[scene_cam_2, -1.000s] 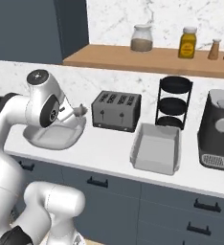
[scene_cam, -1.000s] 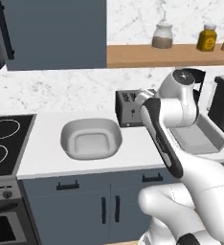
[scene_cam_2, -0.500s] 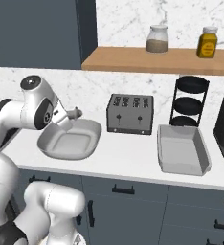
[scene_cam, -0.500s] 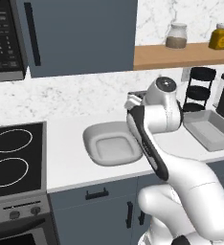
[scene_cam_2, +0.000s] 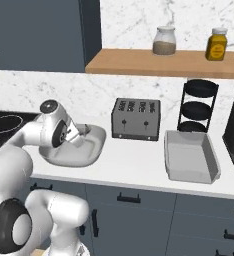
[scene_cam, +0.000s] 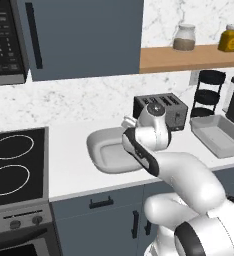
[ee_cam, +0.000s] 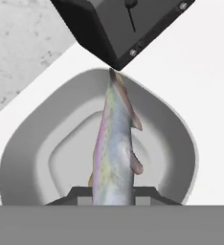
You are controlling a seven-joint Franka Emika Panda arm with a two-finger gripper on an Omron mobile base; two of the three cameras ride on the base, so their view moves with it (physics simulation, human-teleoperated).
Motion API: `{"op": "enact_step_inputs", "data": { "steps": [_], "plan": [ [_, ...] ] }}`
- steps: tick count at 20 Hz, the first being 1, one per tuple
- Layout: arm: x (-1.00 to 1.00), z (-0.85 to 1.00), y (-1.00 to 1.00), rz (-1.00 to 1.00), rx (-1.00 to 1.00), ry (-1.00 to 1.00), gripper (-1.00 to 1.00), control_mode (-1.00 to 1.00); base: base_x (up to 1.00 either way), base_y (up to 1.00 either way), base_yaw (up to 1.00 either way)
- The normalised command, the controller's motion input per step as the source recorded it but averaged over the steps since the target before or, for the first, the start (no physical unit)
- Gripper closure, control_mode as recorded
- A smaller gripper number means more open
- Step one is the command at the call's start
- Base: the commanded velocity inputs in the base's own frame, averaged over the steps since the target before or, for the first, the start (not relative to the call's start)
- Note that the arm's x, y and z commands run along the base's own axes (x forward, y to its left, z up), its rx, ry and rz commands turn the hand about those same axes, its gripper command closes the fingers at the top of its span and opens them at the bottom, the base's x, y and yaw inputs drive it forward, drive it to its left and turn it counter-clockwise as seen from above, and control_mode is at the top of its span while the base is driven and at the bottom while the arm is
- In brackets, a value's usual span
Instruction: Place one lime and one fish in each tupperware on the nearby counter, to pack two identical lunches.
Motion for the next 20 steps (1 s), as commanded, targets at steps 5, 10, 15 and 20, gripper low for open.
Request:
{"op": "enact_step_inputs", "data": {
  "steps": [5, 10, 15, 20],
  "plan": [
    [0.72, -0.67, 0.00, 0.00, -0.01, 0.18, 1.00, -1.00, 0.00, 0.00, 0.00],
    [0.35, -0.26, 0.01, 0.00, -0.07, 0.14, -1.00, -1.00, 0.00, 0.00, 0.00],
    [-0.04, 0.03, 0.00, 0.00, -0.02, -0.04, -1.00, -1.00, 0.00, 0.00, 0.00],
    [-0.73, 0.90, -0.11, 0.02, 0.00, -0.31, -1.00, -1.00, 0.00, 0.00, 0.00]
  ]
}}
